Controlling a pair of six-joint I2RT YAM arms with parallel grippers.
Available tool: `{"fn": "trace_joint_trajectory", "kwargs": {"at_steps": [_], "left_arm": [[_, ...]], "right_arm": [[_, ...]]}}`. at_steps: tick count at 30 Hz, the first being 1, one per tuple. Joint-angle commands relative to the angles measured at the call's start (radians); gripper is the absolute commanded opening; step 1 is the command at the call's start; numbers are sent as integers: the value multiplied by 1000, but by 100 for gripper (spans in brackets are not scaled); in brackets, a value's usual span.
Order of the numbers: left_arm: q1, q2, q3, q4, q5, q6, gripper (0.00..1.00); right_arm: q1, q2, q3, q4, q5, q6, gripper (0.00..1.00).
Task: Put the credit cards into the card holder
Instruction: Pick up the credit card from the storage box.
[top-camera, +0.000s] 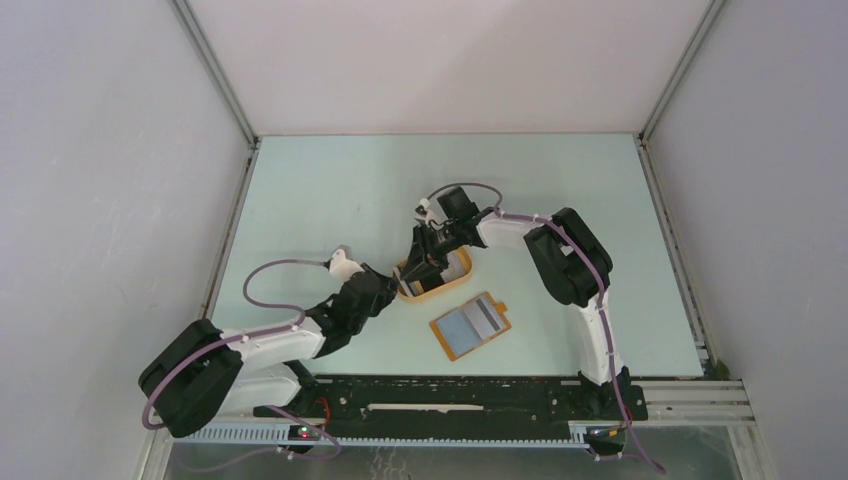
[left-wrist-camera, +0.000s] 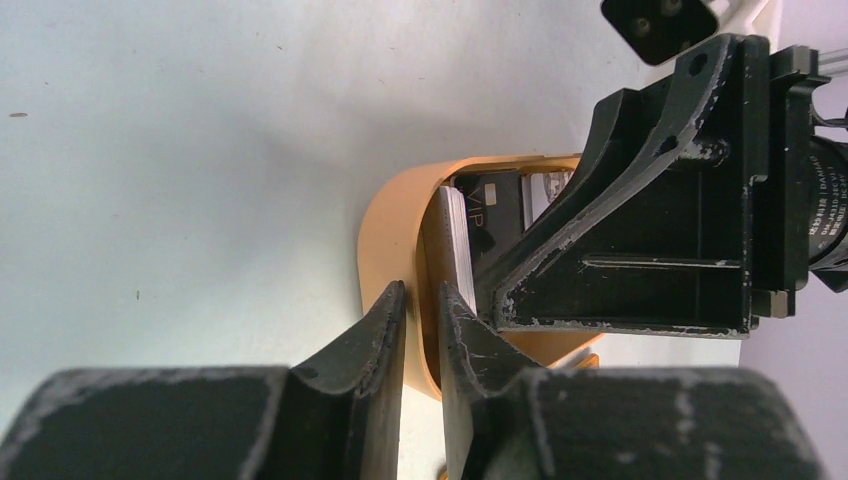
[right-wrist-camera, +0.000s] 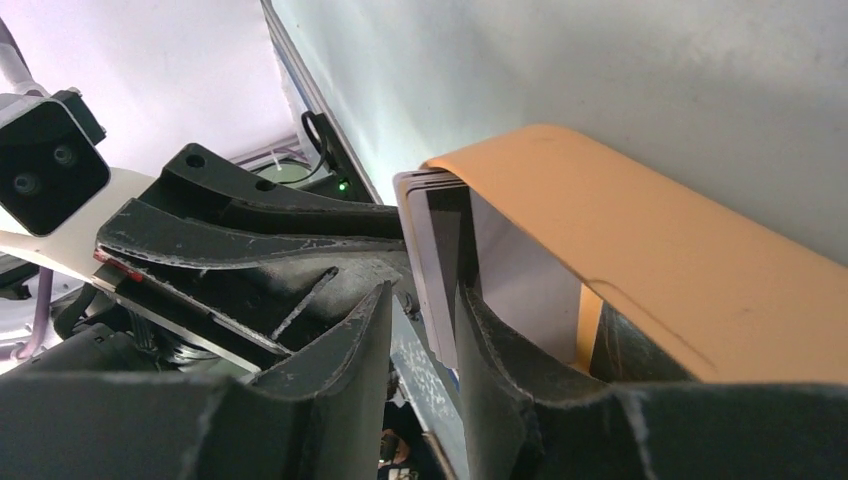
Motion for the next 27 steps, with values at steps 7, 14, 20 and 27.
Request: {"fn": "trace_joint_trajectory", "kwargs": {"at_steps": [7,14,20,27], "left_arm": [[1,5,-2,36,-9,-13,22],[4,58,28,61,30,18,23],[13,108,50,78,70,43,24],[22,136,65,86,95,61,32]], "right_arm": [[-1,-2,-2,-28,24,-49,47],[1,-1,64,-169,93,-200,52],[-4,6,92,-233,97,-273,55],[-17,2,95,-234,40,-283,59]]}}
